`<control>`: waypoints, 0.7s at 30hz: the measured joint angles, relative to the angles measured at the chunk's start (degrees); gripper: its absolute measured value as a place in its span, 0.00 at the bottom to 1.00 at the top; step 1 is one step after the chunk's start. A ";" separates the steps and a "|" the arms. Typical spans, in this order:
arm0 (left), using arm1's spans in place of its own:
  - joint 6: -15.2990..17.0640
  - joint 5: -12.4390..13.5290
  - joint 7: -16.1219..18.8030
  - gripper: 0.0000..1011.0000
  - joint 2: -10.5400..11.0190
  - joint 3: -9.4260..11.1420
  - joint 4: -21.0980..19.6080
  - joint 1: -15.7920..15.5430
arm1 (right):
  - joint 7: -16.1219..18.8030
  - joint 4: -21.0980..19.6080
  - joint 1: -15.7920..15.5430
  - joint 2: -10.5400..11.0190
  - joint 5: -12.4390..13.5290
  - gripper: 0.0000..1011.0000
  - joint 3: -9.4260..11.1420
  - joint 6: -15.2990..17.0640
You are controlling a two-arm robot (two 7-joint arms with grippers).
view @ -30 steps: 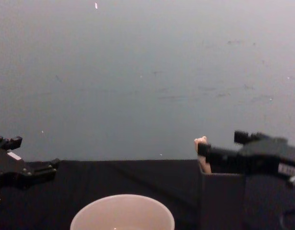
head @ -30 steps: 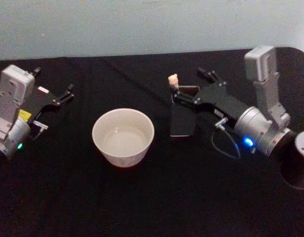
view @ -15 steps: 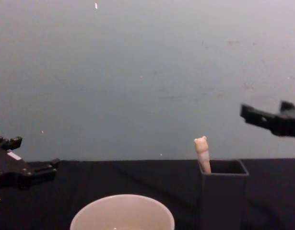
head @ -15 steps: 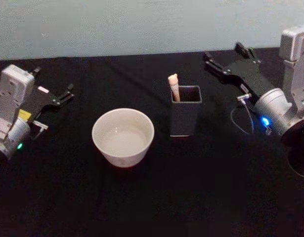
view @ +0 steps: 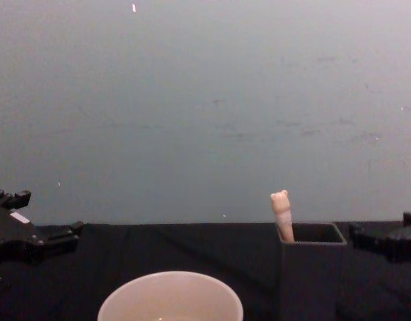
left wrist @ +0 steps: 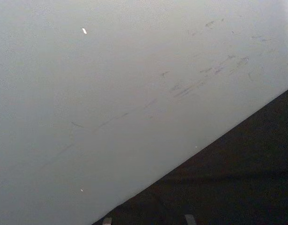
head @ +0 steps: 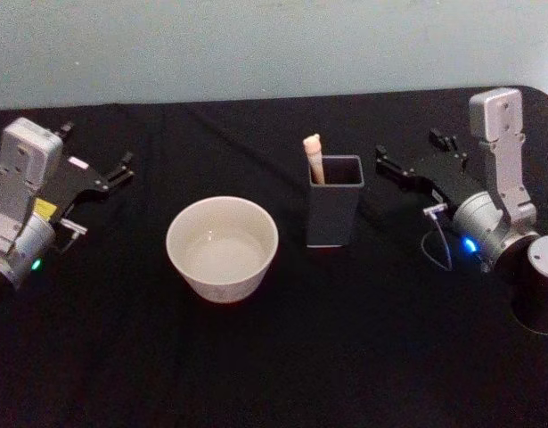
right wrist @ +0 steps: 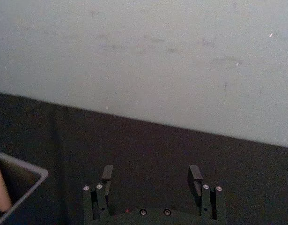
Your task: Pick up the stirring spoon with one hand, stir inside the cup, then place it back in its original position.
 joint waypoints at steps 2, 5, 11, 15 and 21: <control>0.00 0.00 0.00 0.99 0.00 0.00 0.00 0.00 | 0.12 0.55 0.17 -0.11 -0.36 0.99 -0.10 0.32; 0.00 0.00 0.00 0.99 0.00 0.00 0.00 0.00 | 0.14 0.55 0.19 -0.09 -0.39 0.99 -0.11 0.37; 0.00 0.00 0.00 0.99 0.00 0.00 0.00 0.00 | 0.17 0.32 0.12 -0.04 -0.34 0.99 -0.10 0.29; 0.00 0.00 0.00 0.99 0.00 0.00 0.00 0.00 | 0.21 0.22 0.08 -0.02 -0.28 0.99 -0.08 0.22; 0.00 0.00 0.00 0.99 0.00 0.00 0.00 0.00 | 0.22 0.12 0.05 0.01 -0.18 0.99 -0.05 0.14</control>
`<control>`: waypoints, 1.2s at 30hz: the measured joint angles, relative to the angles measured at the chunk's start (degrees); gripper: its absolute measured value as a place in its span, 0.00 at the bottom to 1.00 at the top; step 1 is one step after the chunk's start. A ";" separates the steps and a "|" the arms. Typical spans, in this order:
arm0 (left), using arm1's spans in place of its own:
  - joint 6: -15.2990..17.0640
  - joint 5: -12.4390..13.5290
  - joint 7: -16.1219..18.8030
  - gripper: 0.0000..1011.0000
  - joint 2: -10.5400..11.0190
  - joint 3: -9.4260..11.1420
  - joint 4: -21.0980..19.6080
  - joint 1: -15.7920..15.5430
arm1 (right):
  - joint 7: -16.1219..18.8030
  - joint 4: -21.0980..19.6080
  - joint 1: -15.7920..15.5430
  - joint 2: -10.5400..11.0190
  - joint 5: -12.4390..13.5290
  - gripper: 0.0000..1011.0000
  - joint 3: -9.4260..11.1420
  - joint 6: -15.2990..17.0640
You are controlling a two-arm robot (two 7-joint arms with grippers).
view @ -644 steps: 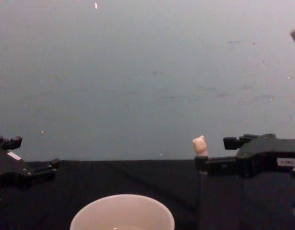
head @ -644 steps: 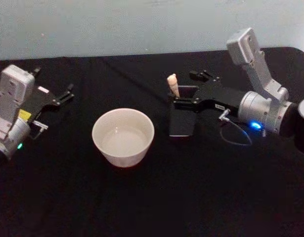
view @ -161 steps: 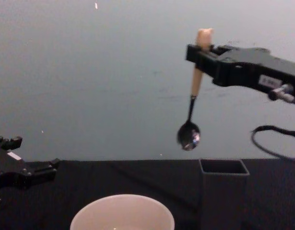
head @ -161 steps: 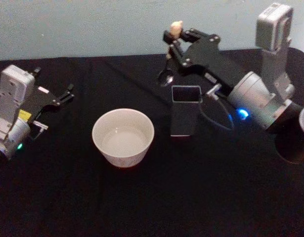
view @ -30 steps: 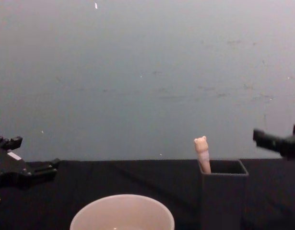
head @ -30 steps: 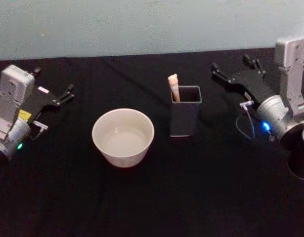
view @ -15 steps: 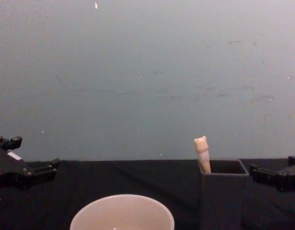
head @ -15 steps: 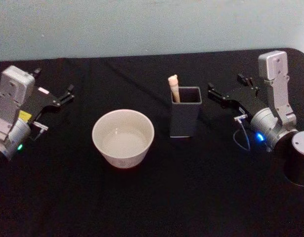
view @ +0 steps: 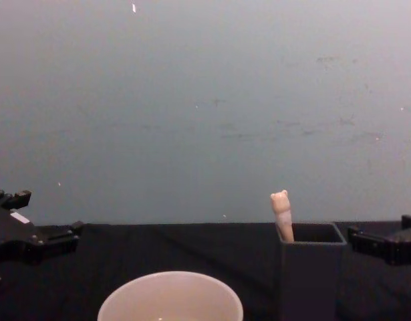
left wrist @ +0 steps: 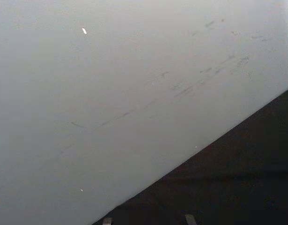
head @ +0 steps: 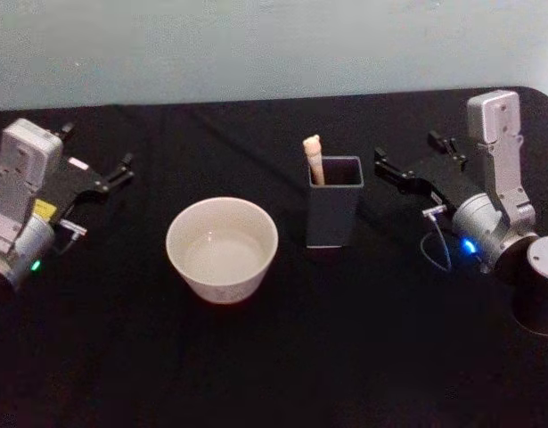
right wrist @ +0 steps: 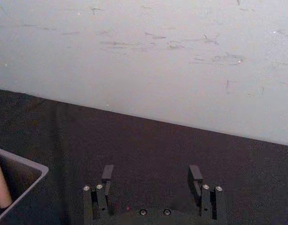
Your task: Pick up the stirring spoon with one hand, stir inside the cup, then place it back in its original position.
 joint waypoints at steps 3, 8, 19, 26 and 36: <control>0.00 0.00 0.00 0.99 0.00 0.00 0.00 0.00 | 0.00 -0.04 -0.01 0.01 0.03 0.99 0.00 -0.03; 0.00 0.00 0.00 0.99 0.00 0.00 0.00 0.00 | 0.00 -0.08 -0.04 0.04 0.07 0.99 0.00 -0.07; 0.00 0.00 0.00 0.99 0.00 0.00 0.00 0.00 | -0.01 -0.14 -0.07 0.06 0.13 0.99 0.00 -0.12; 0.00 0.00 0.00 0.99 0.00 0.00 0.00 0.00 | -0.01 -0.15 -0.07 0.05 0.17 0.99 0.00 -0.13; 0.00 0.00 0.00 0.99 0.00 0.00 0.00 0.00 | -0.01 -0.15 -0.07 0.05 0.17 0.99 0.00 -0.13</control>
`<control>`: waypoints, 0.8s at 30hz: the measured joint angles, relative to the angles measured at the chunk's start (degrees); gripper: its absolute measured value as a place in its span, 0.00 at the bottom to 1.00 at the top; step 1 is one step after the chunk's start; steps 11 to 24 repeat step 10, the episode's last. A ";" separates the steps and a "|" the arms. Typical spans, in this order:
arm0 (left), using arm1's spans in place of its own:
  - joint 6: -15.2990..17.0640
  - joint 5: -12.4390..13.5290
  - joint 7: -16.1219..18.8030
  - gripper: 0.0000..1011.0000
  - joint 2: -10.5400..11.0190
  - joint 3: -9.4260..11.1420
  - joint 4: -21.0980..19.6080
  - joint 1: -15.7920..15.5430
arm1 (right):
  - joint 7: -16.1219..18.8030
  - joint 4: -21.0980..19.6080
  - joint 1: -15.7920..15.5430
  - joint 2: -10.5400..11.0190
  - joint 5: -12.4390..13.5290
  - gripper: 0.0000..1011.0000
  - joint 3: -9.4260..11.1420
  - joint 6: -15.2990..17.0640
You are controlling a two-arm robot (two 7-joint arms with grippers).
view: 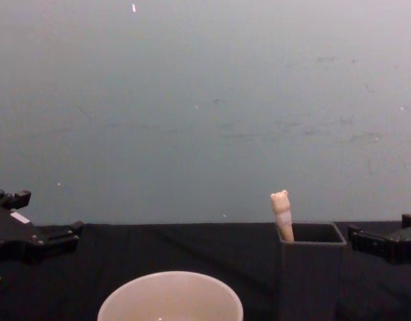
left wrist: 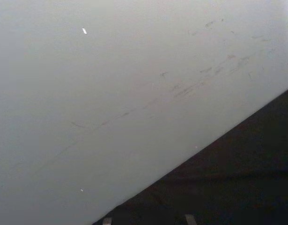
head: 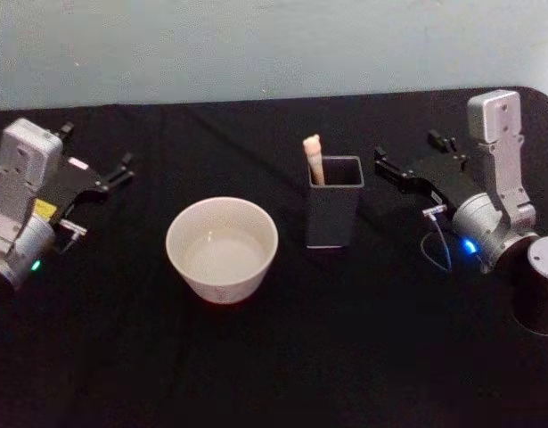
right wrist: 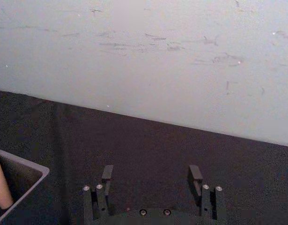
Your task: Pick up the stirring spoon with one hand, stir inside the cup, then place it back in its original position.
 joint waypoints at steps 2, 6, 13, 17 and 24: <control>0.00 0.00 0.00 0.99 0.00 0.00 0.00 0.00 | 0.00 0.00 0.00 0.00 0.00 0.99 0.00 0.00; 0.00 0.00 0.00 0.99 0.00 0.00 0.00 0.00 | 0.00 0.00 0.00 0.00 0.00 0.99 0.00 0.00; 0.00 0.00 0.00 0.99 0.00 0.00 0.00 0.00 | 0.00 0.00 0.00 0.00 -0.01 0.99 0.00 0.01; 0.00 0.00 0.00 0.99 0.00 0.00 0.00 0.00 | 0.00 0.00 0.00 0.00 -0.01 0.99 0.00 0.01; 0.00 0.00 0.00 0.99 0.00 0.00 0.00 0.00 | 0.00 0.00 0.00 0.00 -0.01 0.99 0.00 0.01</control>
